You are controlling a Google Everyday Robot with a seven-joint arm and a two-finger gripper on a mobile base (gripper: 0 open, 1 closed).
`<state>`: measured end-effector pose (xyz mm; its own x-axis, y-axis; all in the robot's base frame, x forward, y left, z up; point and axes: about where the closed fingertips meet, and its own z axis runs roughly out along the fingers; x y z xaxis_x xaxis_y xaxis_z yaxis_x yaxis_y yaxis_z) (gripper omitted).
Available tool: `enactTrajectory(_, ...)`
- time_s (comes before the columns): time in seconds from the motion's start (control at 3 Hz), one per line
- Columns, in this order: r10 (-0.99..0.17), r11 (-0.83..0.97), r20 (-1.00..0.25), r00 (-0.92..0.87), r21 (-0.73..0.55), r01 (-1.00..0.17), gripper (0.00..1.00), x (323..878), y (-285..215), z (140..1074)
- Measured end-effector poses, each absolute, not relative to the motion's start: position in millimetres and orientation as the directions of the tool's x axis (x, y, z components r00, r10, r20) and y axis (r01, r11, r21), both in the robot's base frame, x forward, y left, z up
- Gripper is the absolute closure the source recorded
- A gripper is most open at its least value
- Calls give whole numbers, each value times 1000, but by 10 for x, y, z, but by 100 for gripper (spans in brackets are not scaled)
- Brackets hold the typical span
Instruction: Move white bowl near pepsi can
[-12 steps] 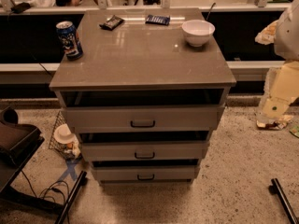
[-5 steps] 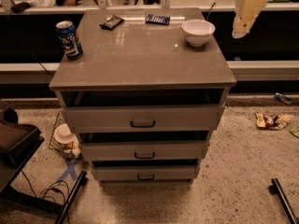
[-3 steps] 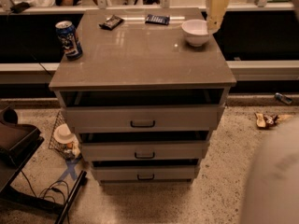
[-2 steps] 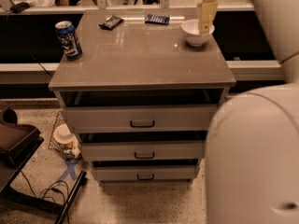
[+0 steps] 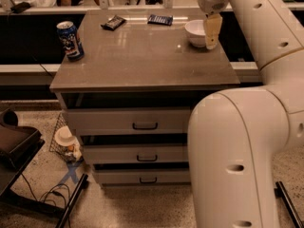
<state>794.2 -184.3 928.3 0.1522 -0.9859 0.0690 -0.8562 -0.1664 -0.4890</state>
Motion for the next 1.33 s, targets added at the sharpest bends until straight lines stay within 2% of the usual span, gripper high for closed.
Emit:
enactTrajectory(0.67, -986, -166, 73, 149, -475, -864, 0, 7997, -1827, 9163)
enactTrajectory(1.33, -995, -95, 2, 101, -378, -921, 0, 7957, -1983, 8669)
